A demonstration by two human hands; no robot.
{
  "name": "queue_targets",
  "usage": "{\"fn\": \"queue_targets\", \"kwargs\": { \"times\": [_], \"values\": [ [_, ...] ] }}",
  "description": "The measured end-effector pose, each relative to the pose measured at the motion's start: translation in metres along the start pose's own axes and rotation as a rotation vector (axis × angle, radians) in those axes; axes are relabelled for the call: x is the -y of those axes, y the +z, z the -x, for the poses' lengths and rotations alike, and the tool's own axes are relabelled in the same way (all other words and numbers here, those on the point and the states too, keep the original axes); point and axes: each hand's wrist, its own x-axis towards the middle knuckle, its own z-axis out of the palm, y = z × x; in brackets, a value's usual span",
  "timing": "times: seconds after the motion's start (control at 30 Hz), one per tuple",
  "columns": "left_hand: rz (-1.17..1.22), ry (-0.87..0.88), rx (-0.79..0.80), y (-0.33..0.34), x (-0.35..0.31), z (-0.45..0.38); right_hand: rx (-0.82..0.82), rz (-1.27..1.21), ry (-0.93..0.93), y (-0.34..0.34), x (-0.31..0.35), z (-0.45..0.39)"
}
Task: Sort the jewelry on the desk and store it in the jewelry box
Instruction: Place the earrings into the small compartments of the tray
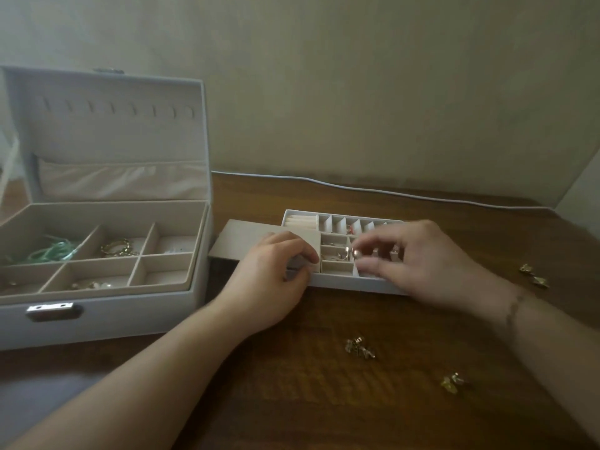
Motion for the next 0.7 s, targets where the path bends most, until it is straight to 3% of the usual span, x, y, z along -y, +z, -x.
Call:
{"fn": "queue_targets", "kwargs": {
  "times": [0.13, 0.23, 0.43, 0.7],
  "values": [
    [0.014, -0.008, 0.004, -0.001, 0.002, 0.000, -0.091, 0.085, 0.188, 0.007, -0.035, -0.068],
    [0.027, -0.010, 0.015, -0.002, 0.001, 0.000, -0.070, 0.150, 0.243, 0.019, -0.046, -0.098],
    [0.003, 0.028, 0.001, -0.001, 0.003, -0.001, 0.016, 0.250, 0.245, 0.030, -0.049, -0.109],
    [0.000, 0.038, -0.006, 0.001, 0.004, -0.001, -0.039, 0.216, 0.216, 0.030, -0.052, -0.110]
  ]
}}
